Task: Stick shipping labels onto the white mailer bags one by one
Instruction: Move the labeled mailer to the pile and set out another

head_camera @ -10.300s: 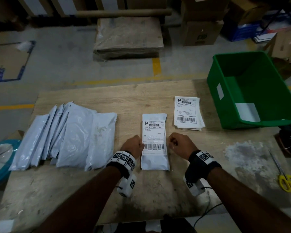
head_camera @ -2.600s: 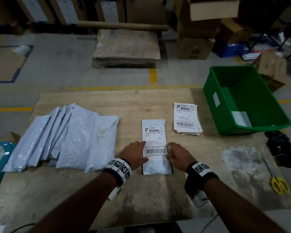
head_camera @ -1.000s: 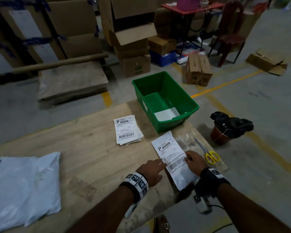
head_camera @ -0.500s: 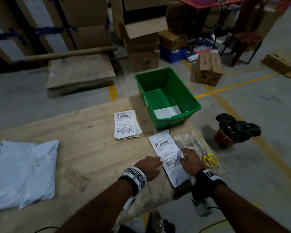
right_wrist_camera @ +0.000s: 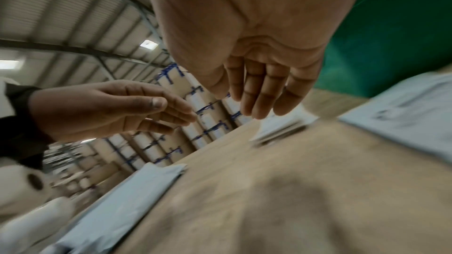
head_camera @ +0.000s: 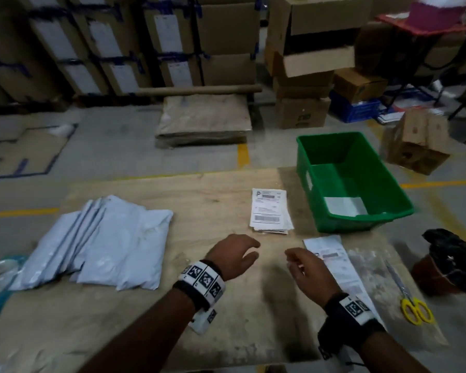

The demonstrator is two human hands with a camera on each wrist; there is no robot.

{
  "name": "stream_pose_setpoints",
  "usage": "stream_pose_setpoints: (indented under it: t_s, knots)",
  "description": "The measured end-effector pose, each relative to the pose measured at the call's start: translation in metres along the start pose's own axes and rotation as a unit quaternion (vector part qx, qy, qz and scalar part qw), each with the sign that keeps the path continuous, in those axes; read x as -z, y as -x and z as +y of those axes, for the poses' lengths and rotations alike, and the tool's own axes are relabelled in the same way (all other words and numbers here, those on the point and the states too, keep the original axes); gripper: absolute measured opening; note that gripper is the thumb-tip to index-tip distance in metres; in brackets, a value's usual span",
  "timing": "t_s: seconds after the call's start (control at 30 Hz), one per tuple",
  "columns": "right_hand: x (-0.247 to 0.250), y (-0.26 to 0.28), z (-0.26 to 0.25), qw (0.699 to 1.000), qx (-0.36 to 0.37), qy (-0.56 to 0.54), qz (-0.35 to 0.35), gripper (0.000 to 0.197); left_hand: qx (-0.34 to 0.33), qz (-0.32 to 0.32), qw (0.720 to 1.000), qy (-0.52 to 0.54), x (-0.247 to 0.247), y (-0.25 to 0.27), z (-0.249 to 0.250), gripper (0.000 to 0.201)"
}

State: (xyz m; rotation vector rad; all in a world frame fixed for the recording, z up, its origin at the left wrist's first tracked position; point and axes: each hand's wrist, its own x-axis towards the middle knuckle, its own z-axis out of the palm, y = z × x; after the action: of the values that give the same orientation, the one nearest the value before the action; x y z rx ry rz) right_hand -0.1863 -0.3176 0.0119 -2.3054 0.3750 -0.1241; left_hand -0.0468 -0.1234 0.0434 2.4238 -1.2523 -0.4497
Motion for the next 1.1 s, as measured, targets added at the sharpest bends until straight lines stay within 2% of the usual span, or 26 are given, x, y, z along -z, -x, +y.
stream_pose_setpoints:
  t_s: [0.13, 0.27, 0.37, 0.47, 0.57, 0.67, 0.83, 1.0, 1.1]
  knots:
    - [-0.046, -0.020, -0.050, 0.997, 0.056, 0.000, -0.055, 0.037, 0.075, 0.042, 0.996, 0.001, 0.033, 0.048, -0.060, 0.030]
    - [-0.099, -0.044, -0.100, 0.985, 0.120, 0.037, -0.119, 0.039, 0.156, 0.011, 0.987, -0.023, 0.044, 0.097, -0.107, 0.027]
    - [-0.138, -0.062, -0.129, 0.973, 0.157, 0.065, -0.155, 0.036, 0.224, 0.025, 0.974, -0.025, 0.049, 0.125, -0.140, 0.027]
    - [-0.172, -0.074, -0.152, 0.960, 0.146, 0.111, -0.210, 0.041, 0.311, 0.039, 0.949, -0.032, 0.053, 0.141, -0.171, 0.035]
    - [-0.196, -0.081, -0.168, 0.949, 0.115, 0.143, -0.257, 0.051, 0.379, 0.018, 0.925, -0.029, 0.052, 0.146, -0.199, 0.053]
    - [-0.210, -0.086, -0.177, 0.946, 0.086, 0.159, -0.269, 0.058, 0.399, -0.002, 0.917, 0.010, 0.045, 0.142, -0.217, 0.059]
    - [-0.228, -0.093, -0.189, 0.943, 0.061, 0.158, -0.286, 0.047, 0.422, 0.005, 0.905, 0.060, 0.037, 0.133, -0.226, 0.053]
    - [-0.245, -0.095, -0.198, 0.953, 0.020, 0.113, -0.282, 0.050, 0.399, 0.003, 0.914, 0.065, 0.038, 0.135, -0.235, 0.064]
    - [-0.248, -0.094, -0.201, 0.955, 0.005, 0.095, -0.280, 0.054, 0.373, -0.005, 0.925, 0.068, 0.038, 0.138, -0.241, 0.062]
